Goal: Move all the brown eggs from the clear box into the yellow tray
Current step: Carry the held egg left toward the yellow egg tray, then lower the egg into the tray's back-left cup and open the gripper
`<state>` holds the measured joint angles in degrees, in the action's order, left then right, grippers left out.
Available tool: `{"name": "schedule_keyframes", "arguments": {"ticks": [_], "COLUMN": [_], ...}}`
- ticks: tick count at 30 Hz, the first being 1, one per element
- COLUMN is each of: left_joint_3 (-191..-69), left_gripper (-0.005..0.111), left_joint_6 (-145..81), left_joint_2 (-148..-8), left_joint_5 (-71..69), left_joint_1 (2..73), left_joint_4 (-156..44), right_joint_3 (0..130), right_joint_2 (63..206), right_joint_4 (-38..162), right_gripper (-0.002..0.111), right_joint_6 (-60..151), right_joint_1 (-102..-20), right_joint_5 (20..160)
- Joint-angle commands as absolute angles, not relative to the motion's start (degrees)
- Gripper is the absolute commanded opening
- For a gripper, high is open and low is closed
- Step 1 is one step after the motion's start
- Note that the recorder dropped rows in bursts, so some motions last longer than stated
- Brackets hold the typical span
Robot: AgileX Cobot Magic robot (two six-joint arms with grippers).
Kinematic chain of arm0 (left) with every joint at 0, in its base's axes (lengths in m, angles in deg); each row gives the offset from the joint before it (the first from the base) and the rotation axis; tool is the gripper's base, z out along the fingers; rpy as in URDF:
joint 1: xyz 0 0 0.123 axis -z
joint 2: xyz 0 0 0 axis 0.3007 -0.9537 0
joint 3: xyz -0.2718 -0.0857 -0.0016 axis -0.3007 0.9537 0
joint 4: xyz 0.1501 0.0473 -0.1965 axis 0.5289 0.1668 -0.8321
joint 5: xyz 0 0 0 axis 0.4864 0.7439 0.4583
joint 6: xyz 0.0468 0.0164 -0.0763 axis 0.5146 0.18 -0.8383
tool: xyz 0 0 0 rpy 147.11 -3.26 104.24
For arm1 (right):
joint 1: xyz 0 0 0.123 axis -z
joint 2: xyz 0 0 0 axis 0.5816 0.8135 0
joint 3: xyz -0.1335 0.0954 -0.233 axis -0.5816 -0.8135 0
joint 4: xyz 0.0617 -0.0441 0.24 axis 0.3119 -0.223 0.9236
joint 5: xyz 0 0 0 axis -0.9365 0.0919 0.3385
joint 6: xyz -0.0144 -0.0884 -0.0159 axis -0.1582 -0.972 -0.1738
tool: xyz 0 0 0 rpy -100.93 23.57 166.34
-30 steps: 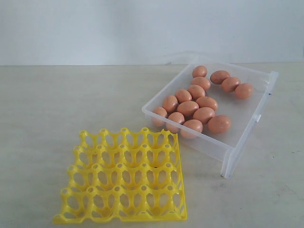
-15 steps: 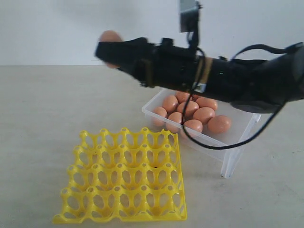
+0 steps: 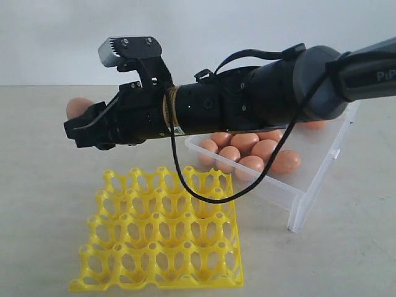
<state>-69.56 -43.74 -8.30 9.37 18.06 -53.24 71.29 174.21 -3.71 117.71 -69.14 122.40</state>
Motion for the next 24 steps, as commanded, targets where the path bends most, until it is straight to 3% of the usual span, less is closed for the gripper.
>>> {"name": "schedule_keyframes", "arguments": {"ticks": [1, 7, 15, 24], "left_joint_3": [-69.41, -69.41, -69.41, -69.41], "left_gripper": [0.004, 0.004, 0.004, 0.004], "left_joint_6": [-43.71, -43.71, -43.71, -43.71], "left_joint_2": [-8.1, -8.1, -8.1, -8.1], "left_joint_5": [9.11, 9.11, 9.11, 9.11], "left_joint_1": [17.75, 17.75, 17.75, 17.75], "left_joint_4": [-53.29, -53.29, -53.29, -53.29], "right_joint_3": [71.83, 72.86, 72.86, 72.86], "right_joint_2": [178.63, 183.19, 183.19, 183.31], "right_joint_4": [-3.91, -3.69, -3.82, -3.92], "right_gripper": [0.0, 0.0, 0.0, 0.0], "right_joint_6": [115.28, 116.63, 114.17, 111.51], "right_joint_1": [-69.22, -69.22, -69.22, -69.37], "right_joint_5": [122.36, 128.78, 115.1, 115.27]}}
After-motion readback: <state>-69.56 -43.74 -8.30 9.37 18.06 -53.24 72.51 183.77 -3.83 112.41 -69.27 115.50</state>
